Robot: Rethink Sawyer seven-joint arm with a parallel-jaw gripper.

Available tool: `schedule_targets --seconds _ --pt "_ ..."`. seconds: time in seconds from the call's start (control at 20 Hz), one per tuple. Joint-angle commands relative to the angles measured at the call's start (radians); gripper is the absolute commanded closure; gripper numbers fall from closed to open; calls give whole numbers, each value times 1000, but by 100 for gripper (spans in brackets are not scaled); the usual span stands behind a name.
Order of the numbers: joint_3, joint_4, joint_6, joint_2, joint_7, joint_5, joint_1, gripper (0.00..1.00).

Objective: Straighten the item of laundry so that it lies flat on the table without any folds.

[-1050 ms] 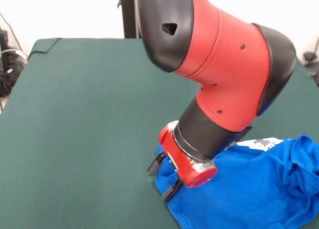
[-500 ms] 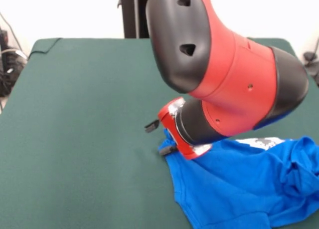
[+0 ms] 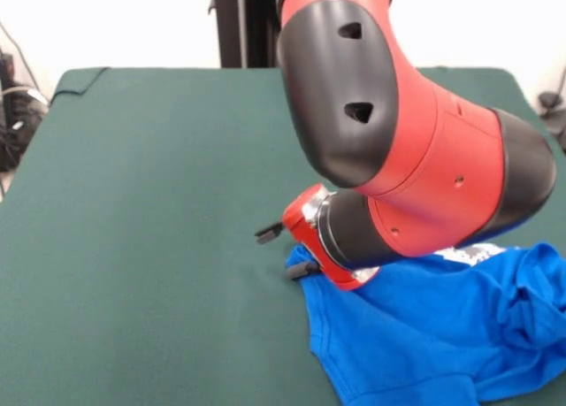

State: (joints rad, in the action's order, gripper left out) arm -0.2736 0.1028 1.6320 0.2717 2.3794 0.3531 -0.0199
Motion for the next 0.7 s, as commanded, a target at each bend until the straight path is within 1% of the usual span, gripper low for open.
schedule_targets --seconds 0.05,0.1,0.15,0.3,0.4,0.55,0.7 --pt "-27 -2 43 16 -205 21 -31 0" --pt "-34 6 38 8 -202 19 -35 0" --pt "-38 28 -5 -11 -191 21 -43 0" --pt "-72 29 -83 -39 -163 43 -67 0" --pt "-110 28 -89 -57 -141 62 -86 0" --pt "-181 82 -181 -111 -99 129 -130 0" --pt "-214 111 -208 -148 -80 159 -163 0"
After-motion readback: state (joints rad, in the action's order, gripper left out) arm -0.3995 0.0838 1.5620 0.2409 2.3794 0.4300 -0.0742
